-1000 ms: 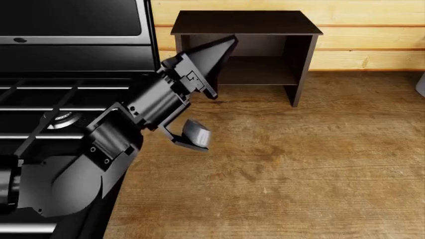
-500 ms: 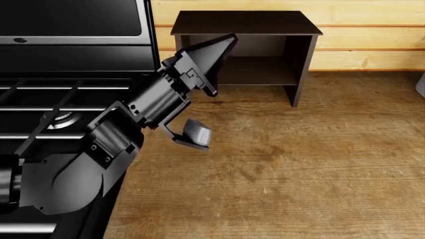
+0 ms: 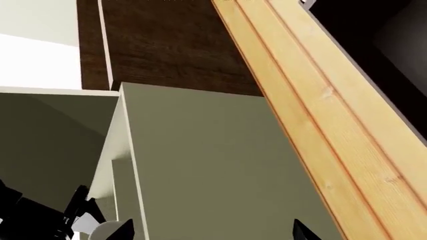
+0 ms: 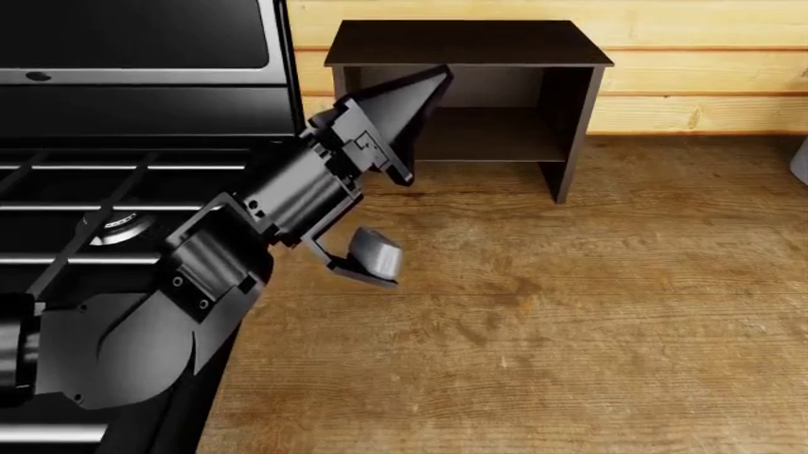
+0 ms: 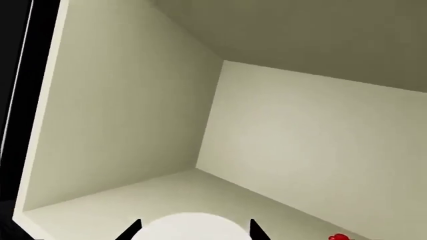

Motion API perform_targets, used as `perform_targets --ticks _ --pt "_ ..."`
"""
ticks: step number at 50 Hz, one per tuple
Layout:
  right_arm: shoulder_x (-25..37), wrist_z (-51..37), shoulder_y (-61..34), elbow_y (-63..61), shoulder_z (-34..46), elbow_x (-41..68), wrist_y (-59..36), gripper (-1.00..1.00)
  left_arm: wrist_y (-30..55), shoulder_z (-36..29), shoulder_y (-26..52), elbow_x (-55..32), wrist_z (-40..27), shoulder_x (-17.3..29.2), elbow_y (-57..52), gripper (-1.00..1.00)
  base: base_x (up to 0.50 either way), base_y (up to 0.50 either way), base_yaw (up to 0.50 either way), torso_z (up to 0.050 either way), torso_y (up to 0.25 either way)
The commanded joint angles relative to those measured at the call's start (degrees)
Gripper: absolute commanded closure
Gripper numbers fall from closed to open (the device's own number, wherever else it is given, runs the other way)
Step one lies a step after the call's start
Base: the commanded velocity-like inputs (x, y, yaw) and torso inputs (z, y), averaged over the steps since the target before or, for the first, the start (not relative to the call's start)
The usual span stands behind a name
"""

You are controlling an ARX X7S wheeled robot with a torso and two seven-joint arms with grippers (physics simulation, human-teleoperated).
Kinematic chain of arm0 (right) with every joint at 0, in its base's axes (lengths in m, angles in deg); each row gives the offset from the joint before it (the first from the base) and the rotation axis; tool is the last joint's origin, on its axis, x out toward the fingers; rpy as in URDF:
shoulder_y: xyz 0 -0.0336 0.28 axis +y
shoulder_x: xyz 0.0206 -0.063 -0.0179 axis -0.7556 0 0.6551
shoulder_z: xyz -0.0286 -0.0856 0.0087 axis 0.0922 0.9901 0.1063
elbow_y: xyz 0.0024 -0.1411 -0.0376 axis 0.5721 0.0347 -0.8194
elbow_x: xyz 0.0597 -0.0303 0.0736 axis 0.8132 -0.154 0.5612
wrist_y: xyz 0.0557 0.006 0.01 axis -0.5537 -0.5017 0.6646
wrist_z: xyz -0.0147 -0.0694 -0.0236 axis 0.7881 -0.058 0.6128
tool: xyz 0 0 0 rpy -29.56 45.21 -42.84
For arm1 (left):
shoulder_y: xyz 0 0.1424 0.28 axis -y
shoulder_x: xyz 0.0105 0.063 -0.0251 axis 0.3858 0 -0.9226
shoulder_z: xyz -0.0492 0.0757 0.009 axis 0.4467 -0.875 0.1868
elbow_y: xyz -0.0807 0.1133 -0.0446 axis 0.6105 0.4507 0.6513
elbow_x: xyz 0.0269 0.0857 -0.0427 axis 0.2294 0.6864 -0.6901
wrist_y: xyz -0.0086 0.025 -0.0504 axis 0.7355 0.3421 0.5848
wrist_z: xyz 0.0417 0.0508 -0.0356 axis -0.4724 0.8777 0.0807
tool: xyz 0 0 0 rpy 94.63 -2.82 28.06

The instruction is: A wet mug is on the counter and needs to be dried. Pick it up and place it upside down in the open cabinet.

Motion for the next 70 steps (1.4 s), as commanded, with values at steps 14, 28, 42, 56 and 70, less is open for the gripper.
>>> perform_targets --ticks 14,28,42,56,70 --pt "0.02 -4.82 -0.25 -2.28 -2.68 -1.85 4.42 1.00 -0.48 0.25 -0.62 0.28 0.41 0.14 -0.07 -1.00 0.00 0.00 0.00 0.000 0.000" --pt "0.03 -5.06 -0.25 -2.44 -3.12 -3.84 5.29 1.00 -0.91 0.44 -0.40 0.29 1.15 0.03 0.29 -1.00 0.00 0.00 0.00 0.000 -0.018" --pt "0.03 -6.36 -0.25 -1.06 -3.08 -3.78 7.32 1.00 -0.87 0.50 -0.76 0.78 1.41 0.07 0.36 -1.00 0.00 0.00 0.00 0.000 -0.118" --pt "0.02 -9.80 -0.25 1.40 -2.86 -2.51 9.90 1.00 -1.01 0.74 -1.06 1.26 1.40 0.51 -0.70 -1.00 0.00 0.00 0.00 0.000 -0.085" --pt "0.02 -14.62 -0.25 9.33 -0.93 1.08 14.95 1.00 -1.40 1.14 -1.49 1.18 1.08 0.48 -0.29 -1.00 0.00 0.00 0.00 0.000 0.000"
